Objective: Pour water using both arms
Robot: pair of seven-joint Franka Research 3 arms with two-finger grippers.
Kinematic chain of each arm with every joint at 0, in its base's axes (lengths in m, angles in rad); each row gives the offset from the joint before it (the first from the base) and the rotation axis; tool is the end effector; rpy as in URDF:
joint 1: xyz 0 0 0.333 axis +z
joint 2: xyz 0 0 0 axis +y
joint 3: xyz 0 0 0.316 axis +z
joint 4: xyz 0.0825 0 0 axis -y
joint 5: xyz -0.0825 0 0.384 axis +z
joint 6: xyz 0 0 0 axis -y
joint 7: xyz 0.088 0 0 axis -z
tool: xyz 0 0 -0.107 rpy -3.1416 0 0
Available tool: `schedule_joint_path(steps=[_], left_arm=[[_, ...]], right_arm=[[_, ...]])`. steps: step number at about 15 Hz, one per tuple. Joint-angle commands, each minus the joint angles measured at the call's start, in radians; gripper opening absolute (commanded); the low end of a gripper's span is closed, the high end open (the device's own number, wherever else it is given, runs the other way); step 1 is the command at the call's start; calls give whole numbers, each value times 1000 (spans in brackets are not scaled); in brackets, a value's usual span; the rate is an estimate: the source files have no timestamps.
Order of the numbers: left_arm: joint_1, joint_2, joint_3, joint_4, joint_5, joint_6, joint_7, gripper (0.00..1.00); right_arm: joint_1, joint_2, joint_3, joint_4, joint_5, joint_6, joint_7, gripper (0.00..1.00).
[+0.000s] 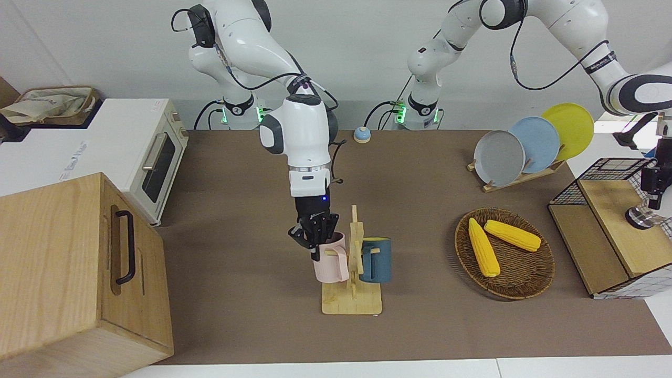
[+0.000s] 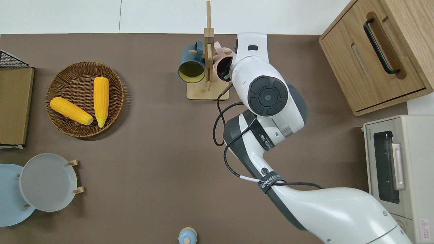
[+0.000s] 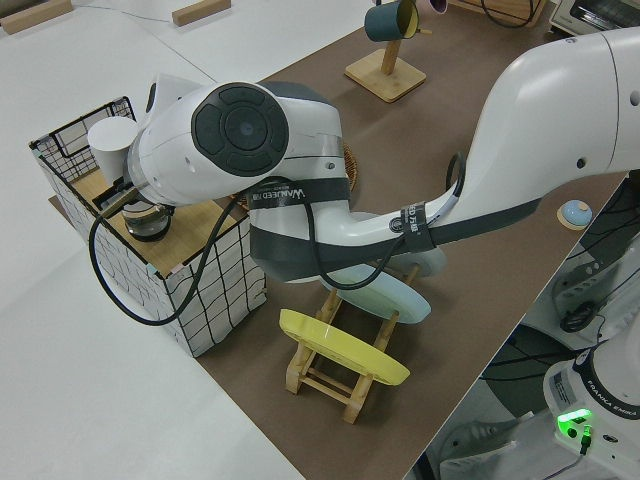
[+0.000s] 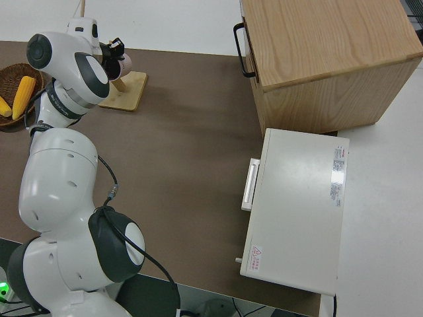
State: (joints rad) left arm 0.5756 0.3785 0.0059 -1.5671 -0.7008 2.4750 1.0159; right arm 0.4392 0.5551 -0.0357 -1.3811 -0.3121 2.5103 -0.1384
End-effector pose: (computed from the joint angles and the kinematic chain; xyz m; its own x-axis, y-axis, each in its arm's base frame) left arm 0.5932 0.3915 0.4838 0.7288 0.0191 0.6845 -0.0035 -0.9995 0.0316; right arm 0.6924 0.3051 0.4556 0.5832 0.6727 0.4553 0.5626 -0.7388 0.3710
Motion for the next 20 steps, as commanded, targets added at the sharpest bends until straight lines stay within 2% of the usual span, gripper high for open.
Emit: schedule_joint_path(steps=[1, 12, 20], left_arm=[[-3, 11, -4, 19, -25, 7, -20, 0], [-16, -19, -3, 22, -8, -1, -62, 0], [-20, -33, -1, 22, 0, -7, -68, 0]], right_arm=[[7, -12, -7, 8, 27, -5, 8, 77], [3, -24, -7, -12, 31, -14, 10, 77], [-8, -70, -6, -76, 31, -13, 11, 77]])
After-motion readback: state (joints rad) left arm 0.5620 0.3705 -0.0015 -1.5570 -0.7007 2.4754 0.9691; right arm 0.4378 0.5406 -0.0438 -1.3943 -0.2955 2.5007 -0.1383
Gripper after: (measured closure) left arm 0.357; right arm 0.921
